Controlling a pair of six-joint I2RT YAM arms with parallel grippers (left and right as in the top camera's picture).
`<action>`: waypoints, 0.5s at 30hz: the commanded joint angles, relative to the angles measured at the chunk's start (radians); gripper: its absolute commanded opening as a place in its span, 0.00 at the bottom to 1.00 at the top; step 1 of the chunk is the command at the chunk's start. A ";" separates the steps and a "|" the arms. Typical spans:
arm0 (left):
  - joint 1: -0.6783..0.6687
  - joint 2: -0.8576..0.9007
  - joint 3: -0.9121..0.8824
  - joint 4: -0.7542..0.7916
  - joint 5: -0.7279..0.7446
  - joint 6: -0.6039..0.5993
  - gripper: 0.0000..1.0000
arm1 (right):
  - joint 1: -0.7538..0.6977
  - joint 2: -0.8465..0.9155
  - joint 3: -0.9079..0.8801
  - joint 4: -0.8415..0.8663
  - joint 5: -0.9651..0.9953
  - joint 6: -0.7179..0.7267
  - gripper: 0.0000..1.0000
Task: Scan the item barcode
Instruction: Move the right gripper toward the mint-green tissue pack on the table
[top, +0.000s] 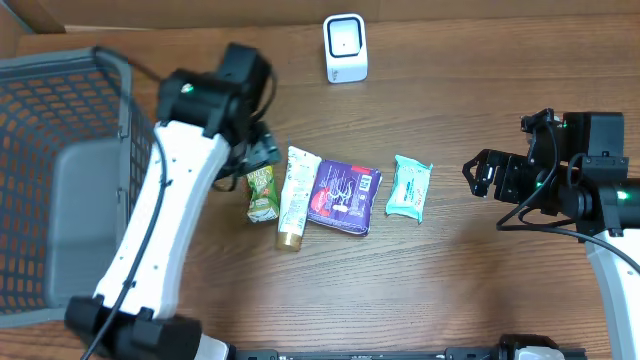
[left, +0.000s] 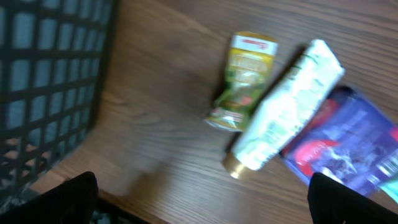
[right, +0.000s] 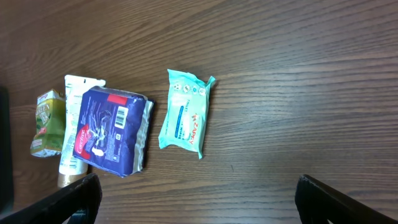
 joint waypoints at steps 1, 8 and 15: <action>0.026 -0.135 -0.097 0.037 0.006 0.020 1.00 | 0.004 -0.002 0.023 0.007 -0.006 0.000 1.00; 0.119 -0.245 -0.201 0.037 0.031 0.074 1.00 | 0.004 -0.002 0.023 0.006 -0.006 0.000 1.00; 0.289 -0.270 -0.298 0.055 0.110 0.157 1.00 | 0.004 -0.002 0.023 0.006 -0.006 0.004 1.00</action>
